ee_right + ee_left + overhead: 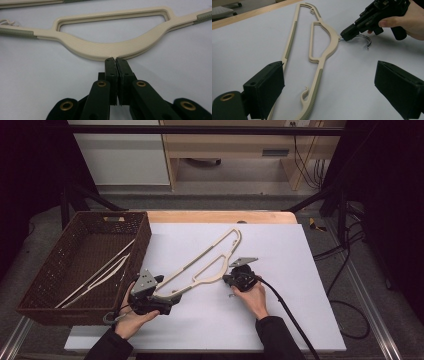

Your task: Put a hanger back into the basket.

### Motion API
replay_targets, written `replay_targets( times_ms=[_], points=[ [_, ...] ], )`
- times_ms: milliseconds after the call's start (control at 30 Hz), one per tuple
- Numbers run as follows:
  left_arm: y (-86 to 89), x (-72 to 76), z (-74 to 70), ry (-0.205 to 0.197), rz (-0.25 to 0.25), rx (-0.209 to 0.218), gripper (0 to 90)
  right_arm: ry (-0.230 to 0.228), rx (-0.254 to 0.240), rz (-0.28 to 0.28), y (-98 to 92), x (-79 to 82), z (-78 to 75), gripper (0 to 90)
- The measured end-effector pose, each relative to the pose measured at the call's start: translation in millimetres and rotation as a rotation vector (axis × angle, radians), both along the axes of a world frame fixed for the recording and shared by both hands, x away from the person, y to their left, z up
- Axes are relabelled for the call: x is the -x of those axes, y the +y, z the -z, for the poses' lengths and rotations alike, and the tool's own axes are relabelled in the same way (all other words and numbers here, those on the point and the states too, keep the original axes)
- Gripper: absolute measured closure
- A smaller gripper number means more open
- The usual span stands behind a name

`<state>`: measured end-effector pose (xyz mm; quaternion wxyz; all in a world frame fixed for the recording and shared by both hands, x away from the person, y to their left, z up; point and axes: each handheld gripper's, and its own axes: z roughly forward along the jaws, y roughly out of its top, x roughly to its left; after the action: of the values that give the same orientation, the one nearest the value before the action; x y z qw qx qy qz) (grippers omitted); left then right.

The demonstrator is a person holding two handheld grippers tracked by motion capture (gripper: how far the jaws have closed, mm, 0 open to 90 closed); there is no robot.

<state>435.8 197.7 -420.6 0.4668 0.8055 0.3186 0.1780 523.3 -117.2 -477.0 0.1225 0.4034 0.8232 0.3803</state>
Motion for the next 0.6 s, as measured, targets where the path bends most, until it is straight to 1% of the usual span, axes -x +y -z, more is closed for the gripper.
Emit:
replay_targets(
  times_ms=[67,100,167,267,333,400,433,533,567,600],
  points=[
    [-0.2,0.0,0.2,0.000,0.001,-0.001,8.9,0.001,0.000,-0.001,-1.0,0.3,-0.9,88.5],
    [-0.5,0.1,0.3,0.002,0.002,-0.003,8.9,-0.003,-0.013,0.003,-2.2,0.6,-4.2,88.7],
    [-1.0,0.1,0.6,0.002,0.004,-0.005,9.0,0.002,-0.020,0.004,-2.6,1.0,-5.6,88.8],
    [-3.2,0.2,0.5,0.001,0.008,-0.010,9.1,-0.018,-0.021,0.000,-3.8,1.6,-9.8,88.9],
    [-3.9,-0.1,0.5,0.001,0.009,-0.010,9.1,-0.016,-0.022,-0.001,-4.0,2.0,-10.9,88.9],
    [-8.7,-2.2,0.4,0.006,0.014,-0.016,9.4,-0.016,-0.028,0.007,-2.9,2.8,-14.0,88.9],
    [-10.9,-3.6,-0.3,0.005,0.018,-0.022,9.4,-0.013,-0.021,0.001,-3.3,3.2,-15.1,88.9],
    [-17.1,-8.1,-2.8,0.009,0.021,-0.014,9.6,-0.014,-0.014,0.000,-2.1,4.1,-17.0,88.9],
    [-23.8,-11.1,-4.8,0.006,0.029,-0.027,9.9,-0.016,0.000,-0.008,-0.8,5.7,-19.7,88.9],
    [-27.7,-13.0,-5.8,0.000,0.032,-0.040,9.8,-0.023,0.003,-0.008,-0.2,5.8,-20.2,88.9]
  ],
)
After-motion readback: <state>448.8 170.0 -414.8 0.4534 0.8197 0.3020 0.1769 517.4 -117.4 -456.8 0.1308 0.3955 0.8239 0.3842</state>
